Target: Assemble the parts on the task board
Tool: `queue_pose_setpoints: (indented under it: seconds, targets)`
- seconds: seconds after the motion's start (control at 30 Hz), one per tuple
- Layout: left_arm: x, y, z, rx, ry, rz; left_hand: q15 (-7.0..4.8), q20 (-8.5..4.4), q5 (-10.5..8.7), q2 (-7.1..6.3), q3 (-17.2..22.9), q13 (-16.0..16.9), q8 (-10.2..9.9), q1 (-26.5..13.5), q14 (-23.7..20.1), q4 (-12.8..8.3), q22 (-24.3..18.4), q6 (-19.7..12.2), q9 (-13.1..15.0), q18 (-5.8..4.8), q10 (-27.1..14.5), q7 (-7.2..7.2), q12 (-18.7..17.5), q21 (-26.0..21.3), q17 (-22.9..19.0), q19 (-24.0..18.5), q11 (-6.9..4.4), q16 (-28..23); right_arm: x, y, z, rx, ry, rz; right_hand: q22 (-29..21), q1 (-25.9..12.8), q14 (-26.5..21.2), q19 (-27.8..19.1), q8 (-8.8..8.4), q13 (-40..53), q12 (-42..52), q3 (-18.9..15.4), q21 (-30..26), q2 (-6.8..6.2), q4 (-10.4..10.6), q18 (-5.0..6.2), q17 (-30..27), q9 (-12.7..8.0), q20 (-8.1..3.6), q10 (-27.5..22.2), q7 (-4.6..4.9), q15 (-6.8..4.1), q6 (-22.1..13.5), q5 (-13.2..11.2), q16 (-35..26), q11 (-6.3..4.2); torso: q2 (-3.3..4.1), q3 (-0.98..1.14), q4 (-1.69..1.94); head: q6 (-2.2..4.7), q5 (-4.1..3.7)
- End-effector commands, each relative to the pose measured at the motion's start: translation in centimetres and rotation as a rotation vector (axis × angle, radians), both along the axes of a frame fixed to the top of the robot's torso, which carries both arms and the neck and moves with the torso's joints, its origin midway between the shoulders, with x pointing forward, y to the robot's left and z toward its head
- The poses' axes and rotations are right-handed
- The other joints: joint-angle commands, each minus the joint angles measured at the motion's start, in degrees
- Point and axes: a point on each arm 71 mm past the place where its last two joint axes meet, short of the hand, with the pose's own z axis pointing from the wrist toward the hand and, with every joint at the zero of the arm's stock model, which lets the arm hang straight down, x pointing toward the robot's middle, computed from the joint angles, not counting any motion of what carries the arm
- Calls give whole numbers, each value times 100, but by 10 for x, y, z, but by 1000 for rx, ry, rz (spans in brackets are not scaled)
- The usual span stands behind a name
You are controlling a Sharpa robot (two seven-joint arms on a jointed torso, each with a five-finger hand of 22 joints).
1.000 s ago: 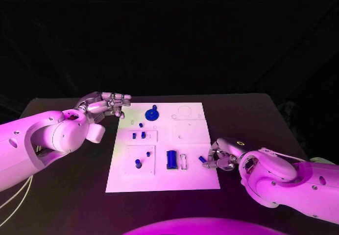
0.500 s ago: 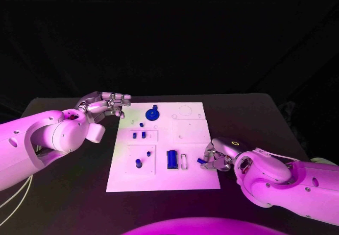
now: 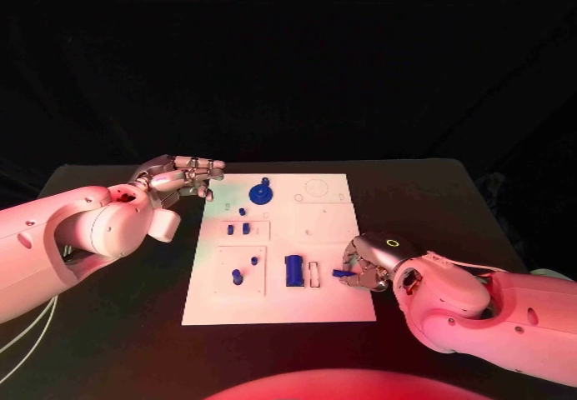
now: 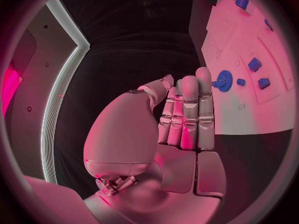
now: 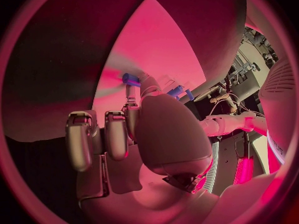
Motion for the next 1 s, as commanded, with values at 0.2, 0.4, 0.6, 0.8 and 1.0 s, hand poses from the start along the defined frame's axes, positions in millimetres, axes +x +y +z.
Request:
queue_pose_setpoints:
  seconds: [0.2, 0.4, 0.6, 0.8, 1.0]
  targets:
    - [-1, -3, 1, -10, 3, -19, 16, 1, 17, 71, -2, 8, 24, 6, -33, 16, -10, -38, -8, 78, -20, 8, 39, -26, -5, 18, 0, -9, -2, -7, -11, -108, 43, -25, 1444, 155, 417, 492, -43, -642, 5, 417, 24, 35, 87, -32, 648, -39, -32, -24, -22, -37, 74, 383, -17, -22, -5, 0, 1, -5, 5]
    - [-1, -3, 0, -10, 3, -19, 17, 1, 18, 76, -2, 8, 23, 1, -34, 21, -12, -43, -10, 77, -29, 10, 42, -29, -7, 19, 1, -9, -4, -6, -10, -77, 52, -42, 1448, 58, 420, 499, -40, -640, 4, 821, 39, -126, 196, -35, 663, -33, -43, -4, -30, -44, 94, 627, -12, -32, -5, 1, 1, 3, 21]
    - [-1, -3, 0, -10, 4, -19, 17, 1, 18, 76, -2, 8, 23, 1, -34, 21, -12, -43, -10, 77, -29, 10, 42, -29, -7, 19, 1, -9, -5, -5, -4, 9, 43, -73, 1467, -101, 432, 527, -11, -611, 42, 1244, 104, -304, 289, -49, 714, 12, -48, 35, -38, -50, 86, 850, 18, -33, -5, -4, 1, 14, 31]
    - [0, -4, 0, -10, 5, -21, 17, 1, 18, 76, -2, 8, 23, 1, -34, 21, -12, -43, -10, 77, -29, 10, 42, -29, -7, 19, 1, -9, -3, -2, 6, 118, 21, -104, 1468, -134, 433, 529, -7, -610, 43, 1311, 109, -341, 298, -50, 715, 21, -48, 39, -37, -50, 80, 859, 18, -32, -2, -5, 6, 30, 43]
    - [0, -5, 0, -11, 5, -24, 17, 1, 18, 76, -2, 8, 23, 1, -34, 21, -12, -43, -10, 77, -29, 10, 42, -29, -7, 19, 1, -9, -2, 5, 16, 235, 11, -130, 1472, -206, 436, 535, 11, -599, 57, 1430, 123, -414, 309, -54, 733, 43, -49, 52, -40, -51, 84, 837, 28, -33, 0, -4, 7, 25, 44]
